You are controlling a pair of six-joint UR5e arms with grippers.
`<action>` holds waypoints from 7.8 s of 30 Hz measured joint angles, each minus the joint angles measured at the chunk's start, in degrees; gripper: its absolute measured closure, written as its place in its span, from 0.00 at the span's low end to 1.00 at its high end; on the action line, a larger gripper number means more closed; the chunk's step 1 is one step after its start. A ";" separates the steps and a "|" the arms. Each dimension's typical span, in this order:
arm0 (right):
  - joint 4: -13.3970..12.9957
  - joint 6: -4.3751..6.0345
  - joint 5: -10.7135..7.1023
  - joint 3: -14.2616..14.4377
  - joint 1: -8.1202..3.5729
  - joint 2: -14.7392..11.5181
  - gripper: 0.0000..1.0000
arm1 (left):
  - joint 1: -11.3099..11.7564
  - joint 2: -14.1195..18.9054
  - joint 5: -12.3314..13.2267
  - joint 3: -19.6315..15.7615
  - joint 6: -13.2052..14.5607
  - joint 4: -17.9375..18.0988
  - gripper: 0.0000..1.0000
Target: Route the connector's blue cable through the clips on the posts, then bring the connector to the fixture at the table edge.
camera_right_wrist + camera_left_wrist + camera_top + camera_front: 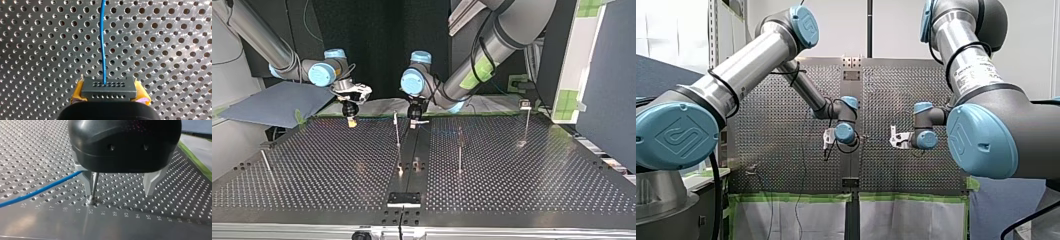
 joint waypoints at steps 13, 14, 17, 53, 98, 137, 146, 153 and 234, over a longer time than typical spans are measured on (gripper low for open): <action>0.43 0.00 -0.10 -0.01 0.03 0.00 1.00 | -2.27 1.71 0.67 -0.89 -0.06 -1.80 0.02; 0.49 0.00 -0.11 0.00 0.03 0.00 1.00 | -2.46 1.77 0.65 -1.12 -0.06 -1.82 0.02; 0.58 0.00 -0.14 0.00 0.05 0.00 1.00 | -2.93 1.88 0.46 -1.66 -0.05 -1.82 0.02; 0.40 0.08 -0.21 0.00 0.09 0.18 1.00 | -5.82 4.76 1.08 -6.89 0.17 1.55 0.02; 1.09 0.85 -0.96 0.00 0.09 0.43 1.00 | -7.79 14.98 -0.78 -16.87 -3.28 4.09 0.02; 1.97 1.06 -1.24 -0.01 -0.54 0.59 1.00 | -6.40 33.17 -1.20 -35.07 -13.27 18.59 0.02; 2.11 1.05 -1.18 -0.09 -0.63 0.54 1.00 | -6.41 37.23 -1.34 -39.14 -12.85 19.48 0.02; 2.12 1.05 -1.02 -0.24 -0.70 0.53 1.00 | -6.69 37.96 -2.17 -42.62 -11.30 20.37 0.02; 11.89 1.69 15.16 -2.76 -13.76 -17.30 1.00 | -6.49 36.12 -1.79 -53.74 -10.85 23.49 0.02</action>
